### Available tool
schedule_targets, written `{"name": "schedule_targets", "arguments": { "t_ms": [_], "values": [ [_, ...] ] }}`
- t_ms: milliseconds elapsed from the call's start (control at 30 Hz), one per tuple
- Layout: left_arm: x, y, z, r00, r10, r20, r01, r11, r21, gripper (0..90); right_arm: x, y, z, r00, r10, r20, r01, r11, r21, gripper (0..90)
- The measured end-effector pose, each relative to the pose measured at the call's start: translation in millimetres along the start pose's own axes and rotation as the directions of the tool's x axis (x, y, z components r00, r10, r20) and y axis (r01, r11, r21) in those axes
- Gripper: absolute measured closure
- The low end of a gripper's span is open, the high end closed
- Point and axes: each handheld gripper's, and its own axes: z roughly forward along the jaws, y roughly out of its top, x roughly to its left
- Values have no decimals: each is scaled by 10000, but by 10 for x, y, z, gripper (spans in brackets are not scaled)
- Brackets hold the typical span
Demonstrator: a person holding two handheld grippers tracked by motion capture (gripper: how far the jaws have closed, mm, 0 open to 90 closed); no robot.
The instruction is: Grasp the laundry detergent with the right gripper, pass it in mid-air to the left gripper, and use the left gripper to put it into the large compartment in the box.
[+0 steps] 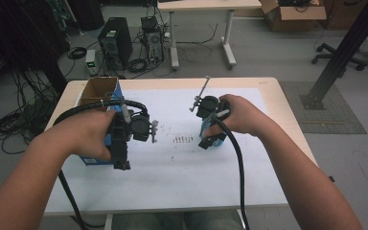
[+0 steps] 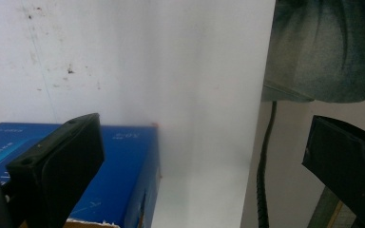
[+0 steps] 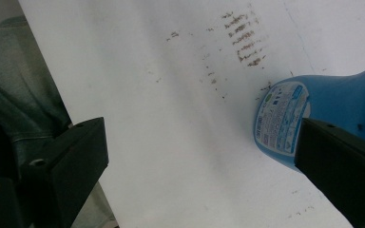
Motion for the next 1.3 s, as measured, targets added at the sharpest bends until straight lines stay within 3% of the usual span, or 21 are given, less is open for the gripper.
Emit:
{"name": "schedule_targets", "arguments": {
  "t_ms": [567, 867, 1300],
  "values": [
    [25, -1, 62, 9999, -67, 108, 66, 10000, 34, 3, -57, -63, 71, 9999, 56, -96, -56, 10000, -21, 38],
    [16, 67, 61, 9999, -26, 99, 26, 10000, 28, 4, -49, -254, 49, 9997, 248, -8, -248, 9996, -131, 39],
    [31, 156, 61, 9999, 142, 70, -142, 9999, -36, 4, -168, -608, 81, 9951, 984, 71, -980, 9944, -385, 41]
  ]
}}
